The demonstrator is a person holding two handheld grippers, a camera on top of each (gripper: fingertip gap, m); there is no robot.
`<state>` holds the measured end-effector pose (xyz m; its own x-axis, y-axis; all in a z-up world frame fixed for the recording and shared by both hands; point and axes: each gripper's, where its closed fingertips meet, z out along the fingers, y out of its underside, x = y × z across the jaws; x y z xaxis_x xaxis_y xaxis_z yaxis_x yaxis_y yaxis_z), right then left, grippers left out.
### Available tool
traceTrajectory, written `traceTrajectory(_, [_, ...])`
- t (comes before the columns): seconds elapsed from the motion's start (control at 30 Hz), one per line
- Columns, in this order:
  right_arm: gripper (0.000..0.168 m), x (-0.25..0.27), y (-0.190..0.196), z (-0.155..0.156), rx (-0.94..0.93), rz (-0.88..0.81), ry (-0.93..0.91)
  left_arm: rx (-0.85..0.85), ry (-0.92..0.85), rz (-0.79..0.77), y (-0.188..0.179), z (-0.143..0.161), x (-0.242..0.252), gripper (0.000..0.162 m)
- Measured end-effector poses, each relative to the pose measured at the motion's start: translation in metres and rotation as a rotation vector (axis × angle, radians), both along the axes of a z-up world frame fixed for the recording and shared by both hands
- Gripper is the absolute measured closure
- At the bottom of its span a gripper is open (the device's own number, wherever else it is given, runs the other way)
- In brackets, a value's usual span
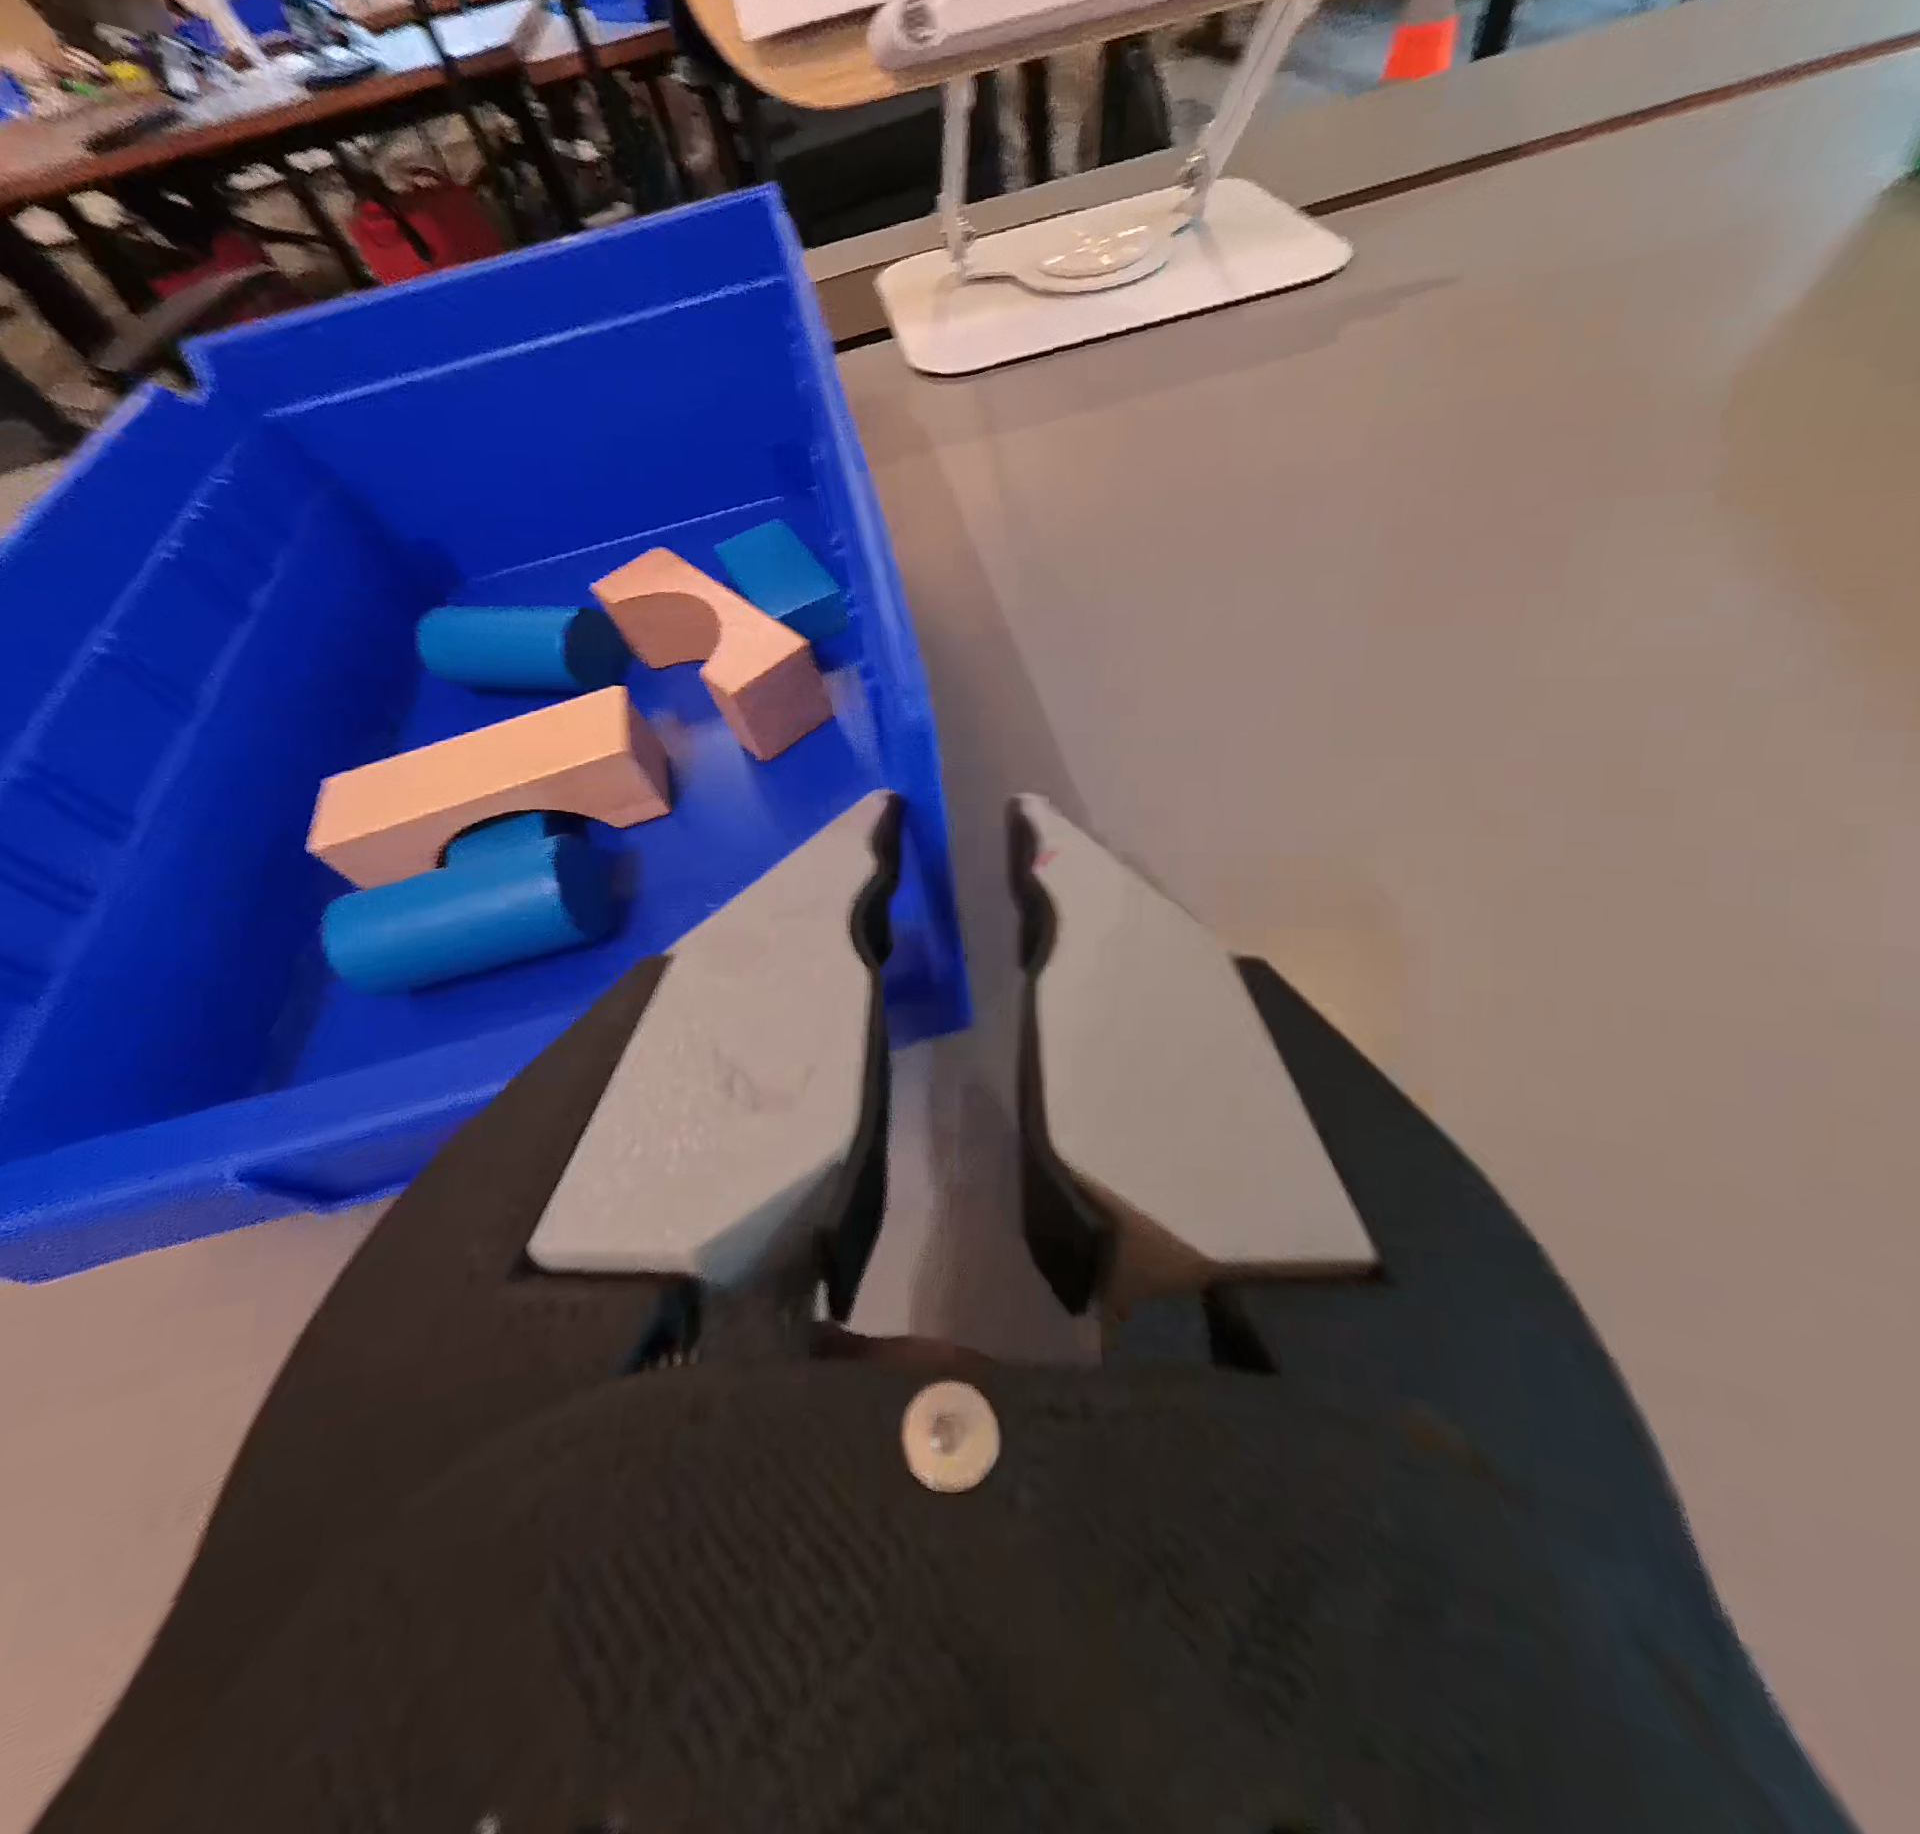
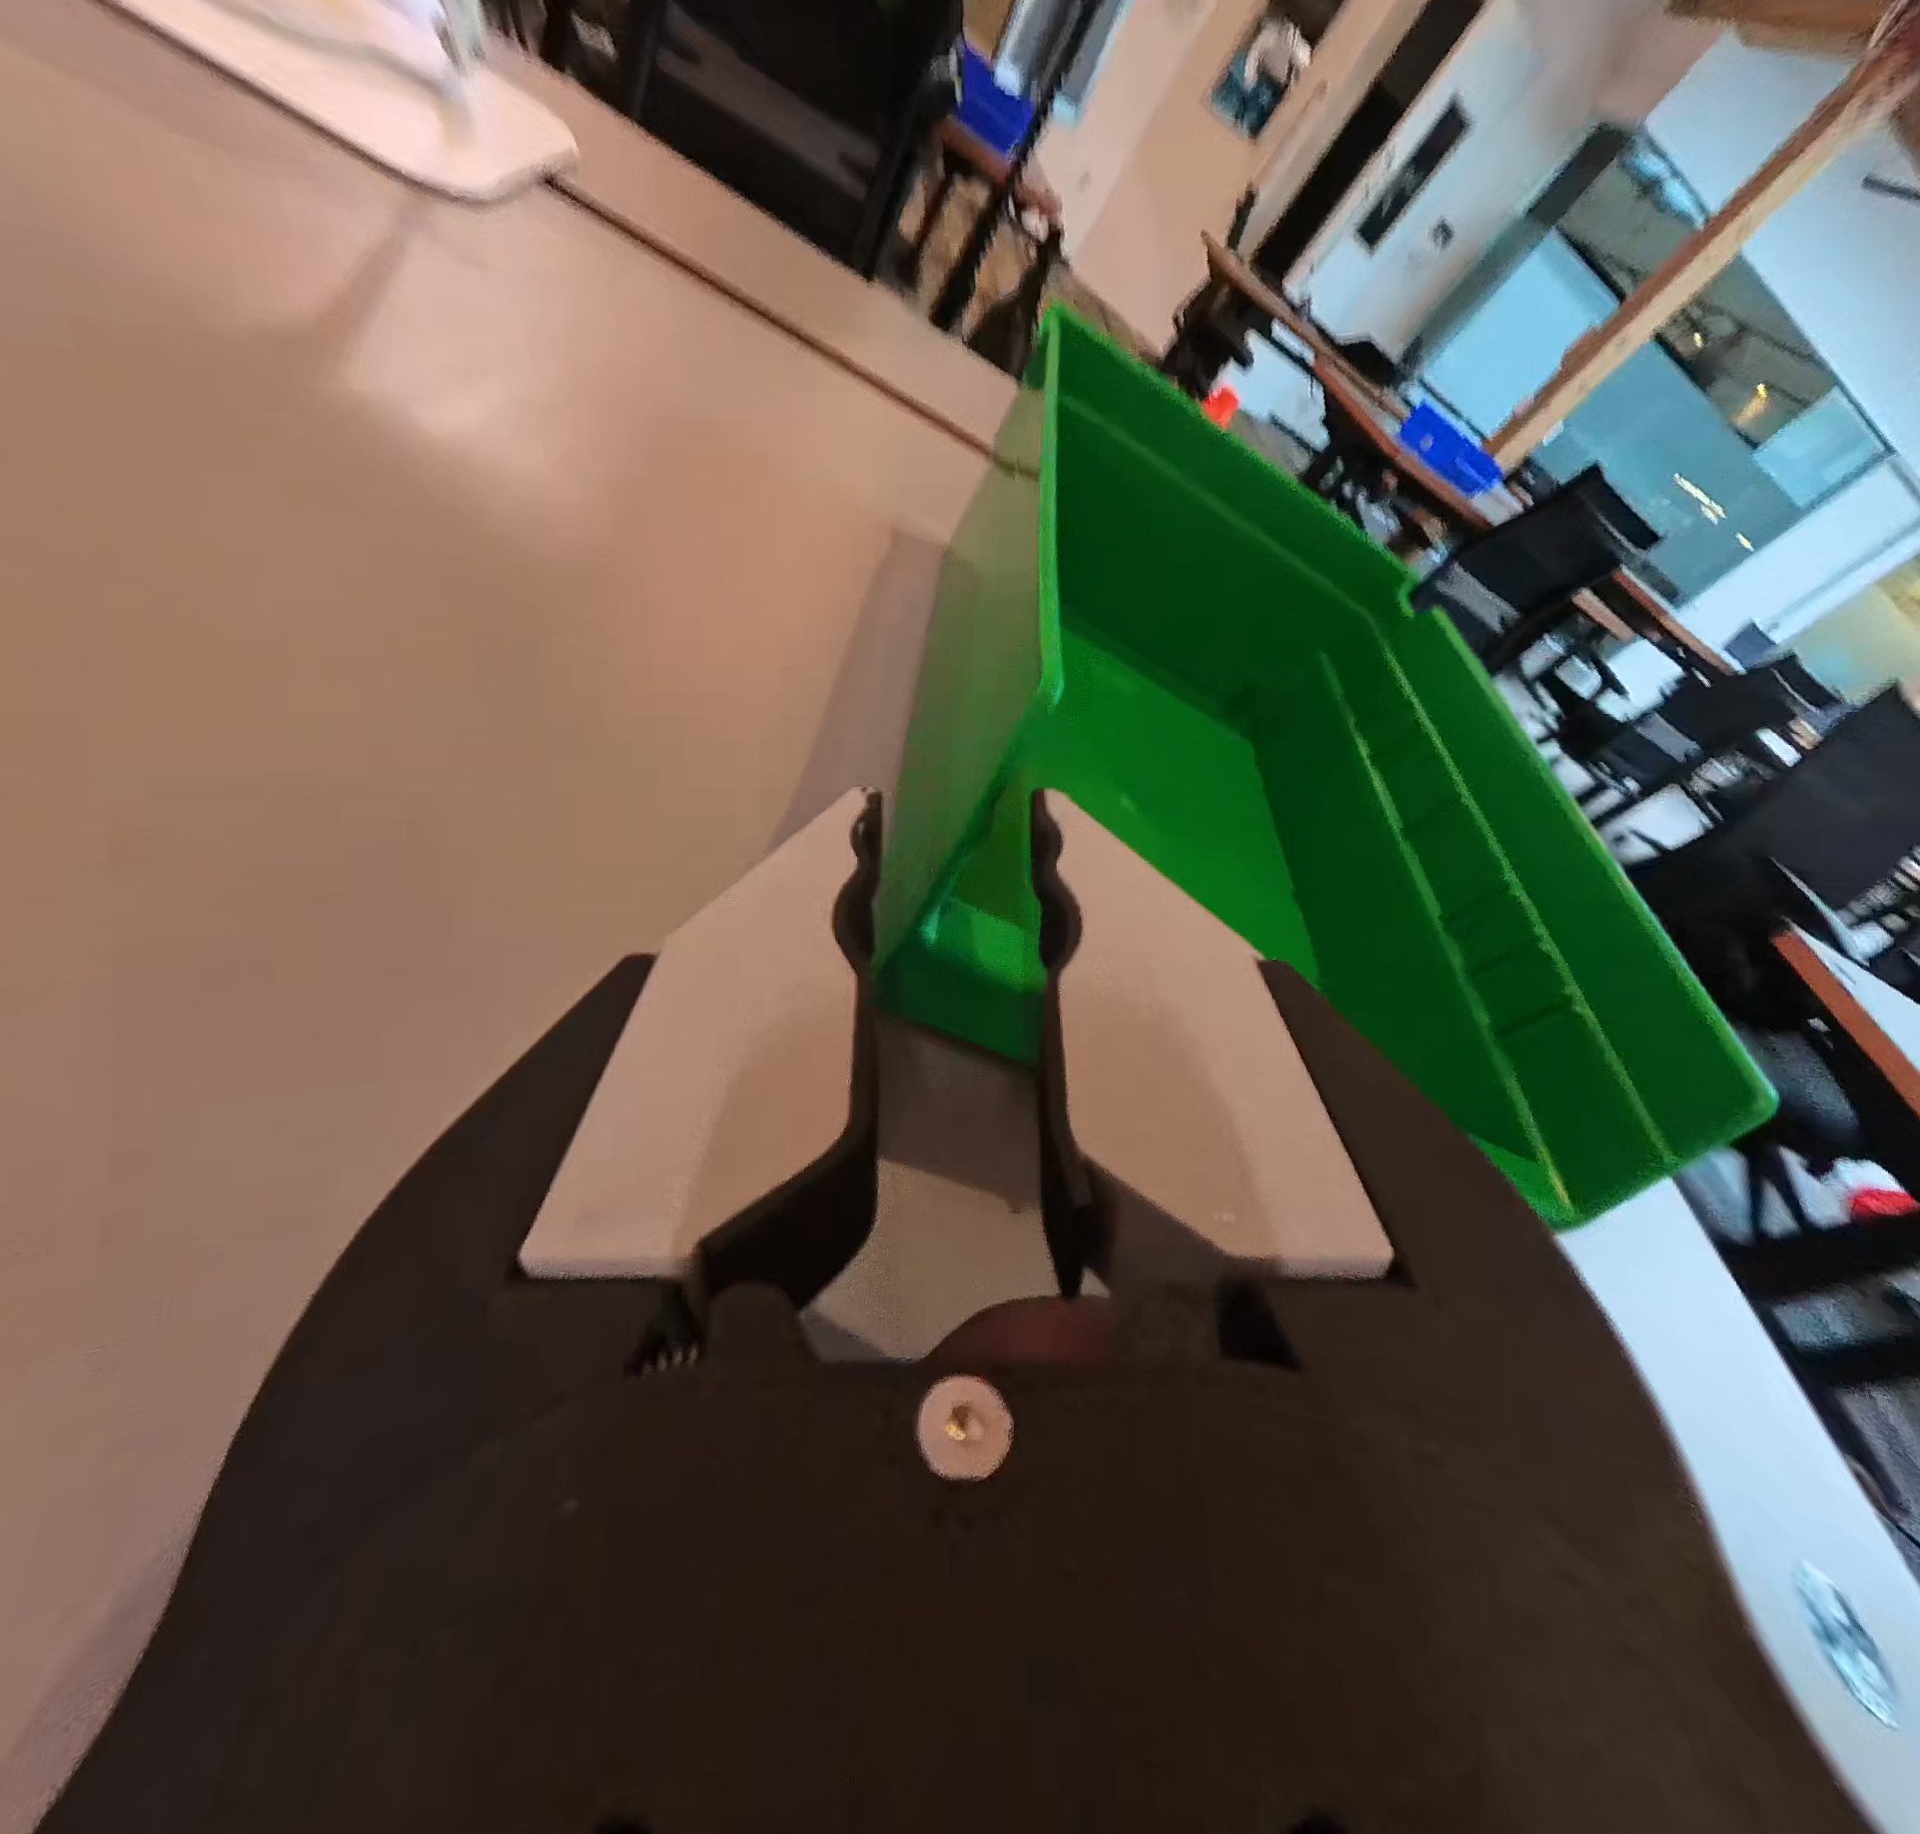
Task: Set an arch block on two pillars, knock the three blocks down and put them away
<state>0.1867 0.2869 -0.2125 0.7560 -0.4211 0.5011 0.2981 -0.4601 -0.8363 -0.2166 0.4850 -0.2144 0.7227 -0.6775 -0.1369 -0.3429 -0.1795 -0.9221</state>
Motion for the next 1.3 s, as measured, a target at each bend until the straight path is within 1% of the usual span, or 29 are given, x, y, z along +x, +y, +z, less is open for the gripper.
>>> traceTrajectory(0.07, [0.132, -0.018, 0.0, 0.013, 0.088, 0.091, 0.022, -0.016, -0.016, -0.085, -0.031, 0.014, 0.015, 0.097])
traceTrajectory(0.13, [0.125, -0.043, 0.005, 0.023, 0.161, 0.2, 0.075, 0.042, 0.0, -0.236, -0.067, 0.029, 0.042, 0.101])
traceTrajectory(0.17, [0.122, -0.058, 0.012, 0.023, 0.171, 0.256, 0.12, 0.067, 0.012, -0.309, -0.082, 0.033, 0.058, 0.121])
traceTrajectory(0.23, [0.11, -0.088, 0.032, 0.019, 0.134, 0.342, 0.194, 0.089, 0.055, -0.385, -0.094, 0.033, 0.087, 0.114])
traceTrajectory(0.3, [0.101, -0.112, 0.058, 0.014, 0.084, 0.416, 0.265, 0.106, 0.089, -0.419, -0.086, 0.028, 0.12, 0.108])
traceTrajectory(0.37, [0.099, -0.126, 0.088, 0.015, 0.081, 0.479, 0.305, 0.149, 0.101, -0.439, -0.065, 0.024, 0.153, 0.105])
traceTrajectory(0.43, [0.094, -0.119, 0.119, 0.02, 0.109, 0.469, 0.295, 0.21, 0.089, -0.456, -0.043, 0.021, 0.183, 0.104])
traceTrajectory(0.47, [0.091, -0.116, 0.134, 0.018, 0.102, 0.476, 0.318, 0.219, 0.087, -0.47, -0.035, 0.018, 0.195, 0.105])
traceTrajectory(0.57, [0.087, -0.115, 0.173, 0.011, 0.07, 0.539, 0.387, 0.247, 0.109, -0.518, -0.022, 0.007, 0.219, 0.099])
traceTrajectory(0.63, [0.087, -0.113, 0.192, 0.006, 0.072, 0.567, 0.368, 0.234, 0.105, -0.587, -0.027, -0.002, 0.225, 0.104])
traceTrajectory(0.67, [0.088, -0.114, 0.198, 0.0, 0.05, 0.582, 0.373, 0.192, 0.111, -0.63, -0.035, -0.003, 0.225, 0.102])
traceTrajectory(0.7, [0.087, -0.119, 0.201, -0.007, 0.001, 0.606, 0.407, 0.167, 0.099, -0.651, -0.04, 0.0, 0.224, 0.1])
traceTrajectory(0.73, [0.084, -0.125, 0.201, -0.008, -0.029, 0.634, 0.443, 0.169, 0.068, -0.655, -0.043, 0.004, 0.221, 0.102])
traceTrajectory(0.8, [0.088, -0.124, 0.196, -0.004, -0.006, 0.654, 0.436, 0.201, 0.058, -0.64, -0.041, 0.008, 0.219, 0.109])
traceTrajectory(0.83, [0.088, -0.121, 0.194, -0.005, 0.006, 0.65, 0.421, 0.201, 0.056, -0.627, -0.038, 0.007, 0.22, 0.108])
traceTrajectory(0.97, [0.087, -0.126, 0.194, -0.012, -0.027, 0.683, 0.505, 0.064, -0.007, -0.64, -0.038, -0.002, 0.223, 0.106])
traceTrajectory(1.13, [0.088, -0.132, 0.192, -0.01, -0.025, 0.709, 0.47, 0.098, 0.041, -0.617, -0.031, -0.009, 0.222, 0.107])
traceTrajectory(1.27, [0.09, -0.135, 0.191, -0.009, -0.024, 0.729, 0.45, 0.103, 0.084, -0.677, -0.043, -0.015, 0.22, 0.118])
traceTrajectory(1.3, [0.091, -0.135, 0.191, -0.009, -0.026, 0.728, 0.449, 0.114, 0.091, -0.68, -0.043, -0.015, 0.219, 0.118])
